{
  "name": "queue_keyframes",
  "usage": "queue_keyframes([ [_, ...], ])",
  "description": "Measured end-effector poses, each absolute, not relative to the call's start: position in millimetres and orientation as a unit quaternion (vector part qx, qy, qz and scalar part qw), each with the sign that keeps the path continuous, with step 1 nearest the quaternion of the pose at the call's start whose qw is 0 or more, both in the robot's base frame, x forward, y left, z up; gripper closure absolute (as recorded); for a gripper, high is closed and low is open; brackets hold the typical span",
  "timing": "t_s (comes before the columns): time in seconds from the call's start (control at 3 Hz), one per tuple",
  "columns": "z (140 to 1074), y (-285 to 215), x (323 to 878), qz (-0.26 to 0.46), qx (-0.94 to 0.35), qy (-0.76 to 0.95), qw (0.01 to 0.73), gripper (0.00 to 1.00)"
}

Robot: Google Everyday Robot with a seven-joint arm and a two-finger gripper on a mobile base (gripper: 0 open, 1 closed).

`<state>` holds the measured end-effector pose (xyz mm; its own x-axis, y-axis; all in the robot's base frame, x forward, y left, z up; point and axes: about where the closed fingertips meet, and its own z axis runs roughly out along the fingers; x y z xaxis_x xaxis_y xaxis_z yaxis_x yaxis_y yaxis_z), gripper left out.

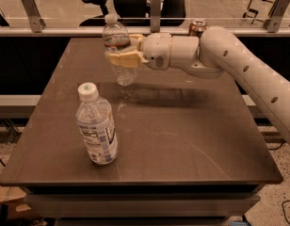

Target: Place water bottle upright

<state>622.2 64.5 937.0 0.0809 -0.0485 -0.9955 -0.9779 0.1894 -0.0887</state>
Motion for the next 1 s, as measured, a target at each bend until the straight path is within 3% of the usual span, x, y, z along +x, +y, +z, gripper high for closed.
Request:
queue_keyframes([
  [1.0, 911.2, 61.5, 626.8, 0.429, -0.438, 0.554, 0.563, 1.0],
])
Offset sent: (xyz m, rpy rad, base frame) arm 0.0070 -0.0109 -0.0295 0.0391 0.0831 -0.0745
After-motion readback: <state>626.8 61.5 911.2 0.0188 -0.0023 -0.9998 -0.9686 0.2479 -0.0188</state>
